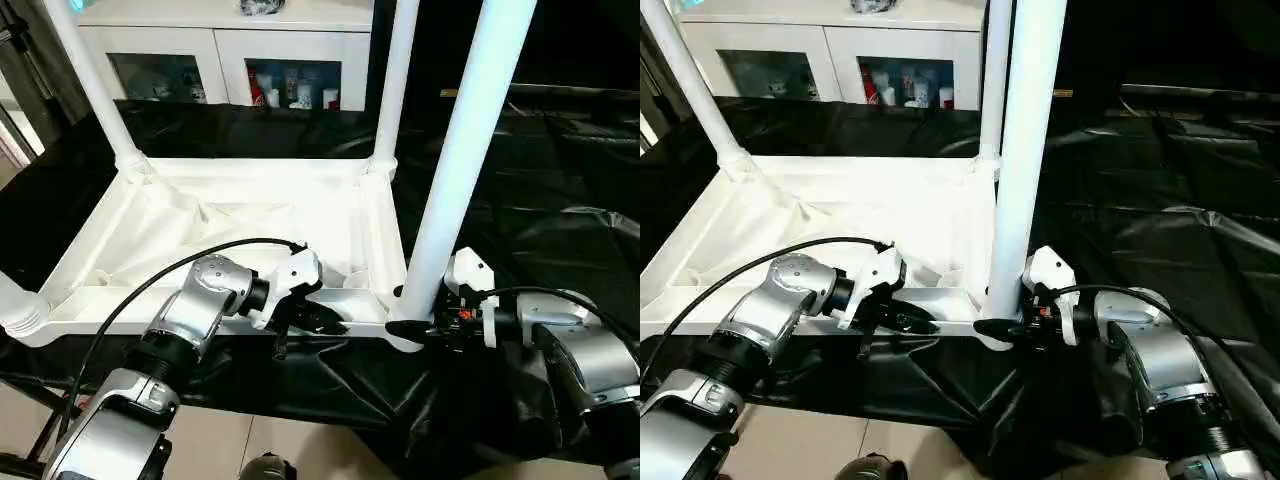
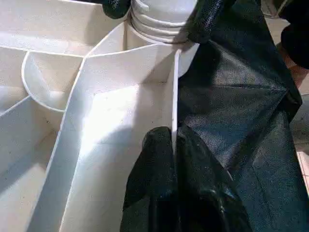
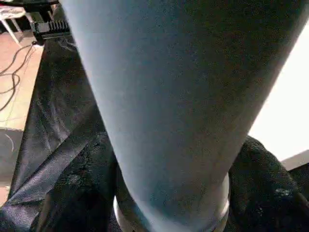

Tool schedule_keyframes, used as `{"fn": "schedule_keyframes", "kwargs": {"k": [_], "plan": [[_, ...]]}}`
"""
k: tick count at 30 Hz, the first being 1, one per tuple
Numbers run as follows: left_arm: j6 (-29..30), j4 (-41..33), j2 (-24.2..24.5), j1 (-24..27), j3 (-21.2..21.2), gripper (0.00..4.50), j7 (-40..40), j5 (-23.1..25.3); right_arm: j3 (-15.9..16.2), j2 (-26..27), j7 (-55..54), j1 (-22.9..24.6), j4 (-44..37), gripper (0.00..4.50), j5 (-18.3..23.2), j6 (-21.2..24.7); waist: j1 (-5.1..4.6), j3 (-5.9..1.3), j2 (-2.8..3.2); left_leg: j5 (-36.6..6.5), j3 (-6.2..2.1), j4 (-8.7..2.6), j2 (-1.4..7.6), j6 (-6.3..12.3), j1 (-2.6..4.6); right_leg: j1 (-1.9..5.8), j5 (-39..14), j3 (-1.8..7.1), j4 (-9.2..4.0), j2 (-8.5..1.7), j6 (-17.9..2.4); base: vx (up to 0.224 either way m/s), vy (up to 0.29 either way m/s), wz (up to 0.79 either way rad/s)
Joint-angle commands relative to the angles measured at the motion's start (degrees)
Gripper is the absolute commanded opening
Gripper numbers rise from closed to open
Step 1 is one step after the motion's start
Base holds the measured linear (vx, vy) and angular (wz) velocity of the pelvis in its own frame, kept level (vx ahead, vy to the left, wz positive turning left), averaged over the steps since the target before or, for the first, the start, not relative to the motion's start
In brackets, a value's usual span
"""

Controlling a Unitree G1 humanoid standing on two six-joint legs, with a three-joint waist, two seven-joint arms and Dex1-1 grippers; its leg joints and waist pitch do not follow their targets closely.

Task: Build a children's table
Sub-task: Rotate leg to tighten

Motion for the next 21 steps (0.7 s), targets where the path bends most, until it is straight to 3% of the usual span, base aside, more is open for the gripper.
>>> {"fn": "schedule_keyframes", "kwargs": {"k": [1, 4, 7, 8, 9, 10, 12, 16, 18, 19, 21], "plan": [[0.9, -1.5, -3.4, -0.8, 0.8, 0.0, 3.4, -2.5, 2.6, 2.6, -0.5, 1.2, -1.5, 2.67, 0.6, 1.0, -0.11, -3.76, -1.71, -9.8, -0.95, -3.17, 3.2, 5.25, 1.31, 2.09, -5.7, 1.98, -4.2, -3.65, -13.8, 0.0, 0.0, 0.0], [0.8, 1.0, -5.5, -2.4, 2.3, 0.0, 8.6, -1.9, 1.0, 6.4, -8.3, 0.9, 0.9, 2.67, -1.0, 0.7, -0.34, -3.61, -1.72, -10.9, -1.02, -3.35, 3.04, 4.3, 1.25, 1.99, -8.5, 2.0, -4.53, -3.69, -13.2, 0.0, 0.0, 0.0], [-0.1, 4.2, -7.9, -4.5, 3.3, 0.0, 14.8, -0.7, -1.1, 10.9, -17.2, -0.4, 4.6, 2.67, -1.9, 1.8, -0.89, -3.43, -1.77, -13.7, -1.23, -3.82, 2.86, 2.0, 1.37, 2.0, -14.1, 1.98, -5.02, -3.81, -11.8, 0.0, 0.0, 0.0], [-0.5, 6.7, -10.1, -6.3, 4.0, 0.0, 19.5, -0.1, -3.1, 15.0, -24.1, -1.9, 8.3, 2.67, -2.1, 2.3, -1.13, -3.38, -1.74, -14.8, -1.21, -3.94, 2.87, 1.41, 1.53, 1.85, -15.4, 2.06, -5.24, -3.77, -11.2, 0.0, 0.0, 0.0], [-0.5, 8.1, -11.6, -7.4, 4.6, 0.0, 22.5, 0.0, -4.2, 17.4, -28.1, -2.9, 10.6, 2.67, -2.2, 2.6, -1.53, -3.41, -1.25, -16.1, -1.22, -4.02, 2.82, 0.35, 1.81, 1.45, -15.9, 2.18, -5.38, -3.8, -11.4, 0.0, 0.0, 0.0], [-0.3, 8.9, -12.5, -8.0, 5.0, 0.0, 24.0, -0.1, -4.7, 18.7, -30.4, -3.6, 12.1, 2.66, -2.4, 2.3, -1.83, -3.39, -1.44, -16.4, -1.4, -4.18, 2.73, -0.21, 1.66, 1.68, -16.3, 2.06, -5.31, -3.89, -11.4, 0.0, 0.0, 0.0], [-0.2, 10.9, -15.4, -9.7, 5.9, 0.0, 29.2, 0.0, -5.5, 22.6, -36.8, -6.1, 16.3, 2.66, -3.7, 1.6, -2.21, -3.49, -1.22, -17.6, -1.51, -4.28, 2.75, -0.92, 1.85, 1.83, -15.8, 2.06, -5.46, -3.89, -10.8, 0.0, 0.0, 0.0], [-0.7, 12.8, -18.2, -11.2, 6.0, 0.0, 33.4, 0.7, -3.7, 26.1, -40.7, -8.6, 18.8, 2.66, -7.0, -1.6, -2.38, -3.63, -1.22, -15.1, -1.38, -4.12, 2.58, -0.07, 1.5, 2.02, -10.9, 2.11, -5.17, -3.7, -10.9, 0.0, 0.0, 0.0], [-0.8, 13.0, -18.5, -11.5, 5.8, 0.0, 33.1, 0.7, -2.8, 26.5, -39.4, -8.8, 18.5, 2.66, -7.1, -2.6, -2.12, -3.88, -1.28, -12.6, -1.21, -3.65, 2.47, 1.89, 1.34, 2.33, -7.8, 2.14, -4.95, -3.81, -11.0, 0.0, 0.0, 0.0], [-0.9, 13.2, -18.5, -11.6, 5.7, 0.0, 32.4, 0.5, -2.1, 26.6, -36.8, -8.7, 17.9, 3.22, -6.8, -3.3, -2.11, -3.9, -1.27, -11.8, -1.19, -3.62, 2.41, 2.37, 1.19, 2.45, -7.0, 2.09, -4.85, -3.73, -11.0, 0.0, 0.0, 0.0], [-1.2, 13.6, -18.5, -11.7, 6.1, 0.0, 31.9, 0.4, -2.6, 26.6, -35.7, -8.7, 17.9, 3.36, -6.6, -3.2, -1.94, -3.97, -1.2, -10.3, -1.09, -3.39, 2.37, 3.76, 1.16, 2.41, -5.3, 1.97, -4.75, -3.61, -11.4, 0.0, 0.0, 0.0]]}}
